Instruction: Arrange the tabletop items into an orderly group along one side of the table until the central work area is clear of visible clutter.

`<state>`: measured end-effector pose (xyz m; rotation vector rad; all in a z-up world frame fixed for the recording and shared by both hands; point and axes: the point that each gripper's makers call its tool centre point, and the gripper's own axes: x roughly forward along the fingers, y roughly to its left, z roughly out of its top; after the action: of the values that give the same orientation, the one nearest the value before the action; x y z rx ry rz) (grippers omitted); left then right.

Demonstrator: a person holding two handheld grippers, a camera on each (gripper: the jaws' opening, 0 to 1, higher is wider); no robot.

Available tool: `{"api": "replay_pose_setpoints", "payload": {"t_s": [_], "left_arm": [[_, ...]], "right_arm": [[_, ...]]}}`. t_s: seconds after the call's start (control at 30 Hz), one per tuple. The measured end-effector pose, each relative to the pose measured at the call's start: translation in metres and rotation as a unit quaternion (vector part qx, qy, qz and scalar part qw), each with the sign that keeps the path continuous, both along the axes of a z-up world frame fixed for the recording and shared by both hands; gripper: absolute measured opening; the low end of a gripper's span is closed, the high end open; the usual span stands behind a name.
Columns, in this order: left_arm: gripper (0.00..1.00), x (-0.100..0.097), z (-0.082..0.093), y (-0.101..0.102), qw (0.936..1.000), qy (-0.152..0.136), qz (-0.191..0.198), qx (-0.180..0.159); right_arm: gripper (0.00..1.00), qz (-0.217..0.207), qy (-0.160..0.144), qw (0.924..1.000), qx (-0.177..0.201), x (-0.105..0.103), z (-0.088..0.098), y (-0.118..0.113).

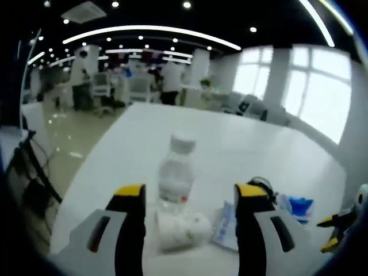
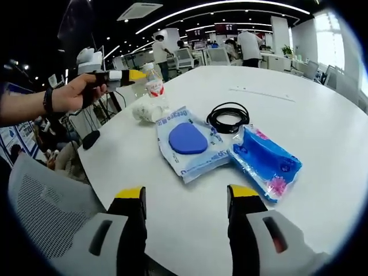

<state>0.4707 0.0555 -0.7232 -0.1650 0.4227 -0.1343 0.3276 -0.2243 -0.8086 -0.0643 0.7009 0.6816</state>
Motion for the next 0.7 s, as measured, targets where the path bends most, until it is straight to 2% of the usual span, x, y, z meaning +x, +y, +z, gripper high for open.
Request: {"api": "replay_pose_setpoints", "payload": {"t_s": [0.33, 0.7], "left_arm": [[0.57, -0.028, -0.009, 0.029, 0.9996, 0.021, 0.019, -0.008], [0.56, -0.045, -0.015, 0.035, 0.9992, 0.029, 0.025, -0.012]], "right_arm": [[0.56, 0.01, -0.003, 0.9999, -0.002, -0.004, 0.002, 0.003], [0.56, 0.017, -0.008, 0.9998, -0.004, -0.005, 0.004, 0.006]]}}
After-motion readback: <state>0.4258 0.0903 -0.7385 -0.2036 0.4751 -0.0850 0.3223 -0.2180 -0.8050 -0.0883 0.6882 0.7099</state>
